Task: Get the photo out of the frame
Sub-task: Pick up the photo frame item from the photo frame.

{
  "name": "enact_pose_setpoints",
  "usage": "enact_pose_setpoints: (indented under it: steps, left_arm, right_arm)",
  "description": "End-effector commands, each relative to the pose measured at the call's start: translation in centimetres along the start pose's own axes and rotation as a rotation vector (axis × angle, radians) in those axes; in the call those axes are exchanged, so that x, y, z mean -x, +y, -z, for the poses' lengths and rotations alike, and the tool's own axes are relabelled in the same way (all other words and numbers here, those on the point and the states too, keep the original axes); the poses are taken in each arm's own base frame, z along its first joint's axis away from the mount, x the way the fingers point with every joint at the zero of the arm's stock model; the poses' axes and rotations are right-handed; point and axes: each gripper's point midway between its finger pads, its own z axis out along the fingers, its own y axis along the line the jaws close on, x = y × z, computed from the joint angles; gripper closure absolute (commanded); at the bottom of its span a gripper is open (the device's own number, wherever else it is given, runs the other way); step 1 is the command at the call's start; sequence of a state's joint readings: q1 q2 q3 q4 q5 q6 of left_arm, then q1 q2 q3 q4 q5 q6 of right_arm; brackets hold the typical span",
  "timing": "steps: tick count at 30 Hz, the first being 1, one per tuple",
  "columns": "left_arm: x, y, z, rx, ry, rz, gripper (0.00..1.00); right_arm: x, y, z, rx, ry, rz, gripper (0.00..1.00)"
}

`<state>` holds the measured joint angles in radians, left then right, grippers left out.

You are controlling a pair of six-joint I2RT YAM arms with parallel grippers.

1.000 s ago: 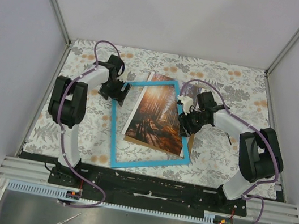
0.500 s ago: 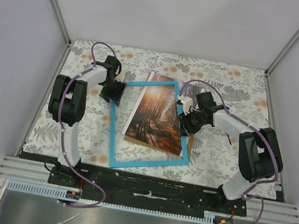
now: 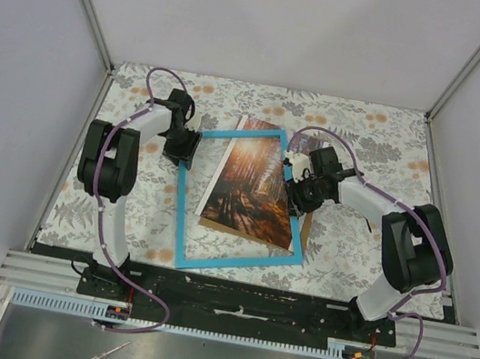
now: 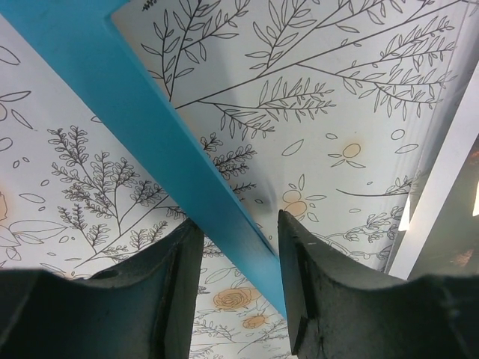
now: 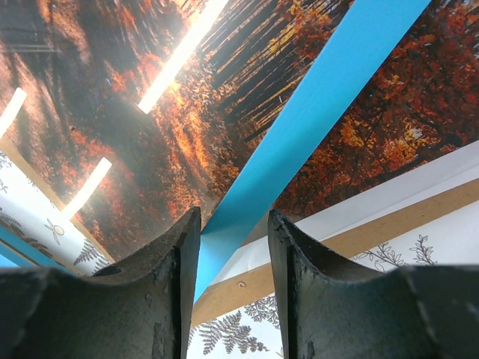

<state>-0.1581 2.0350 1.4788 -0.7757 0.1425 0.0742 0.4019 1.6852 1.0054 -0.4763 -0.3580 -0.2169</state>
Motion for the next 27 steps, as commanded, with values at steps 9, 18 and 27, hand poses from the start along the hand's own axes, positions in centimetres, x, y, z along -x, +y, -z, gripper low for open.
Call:
enact_pose_setpoints:
  steps: [9,18,27]
  left_arm:
    - [2.4,-1.6,4.1,-0.058,-0.124,0.001,0.5]
    - [2.3,-0.9,4.0,-0.019,-0.119,-0.006,0.47]
    - [1.7,-0.6,2.5,-0.019,-0.081,-0.001,0.42]
  right_arm:
    - [2.0,-1.1,-0.5,-0.094,-0.034,-0.032,0.67]
    - [2.3,-0.5,-0.3,-0.083,-0.042,-0.032,0.76]
    - [1.5,-0.4,-1.3,-0.071,-0.004,-0.031,0.76]
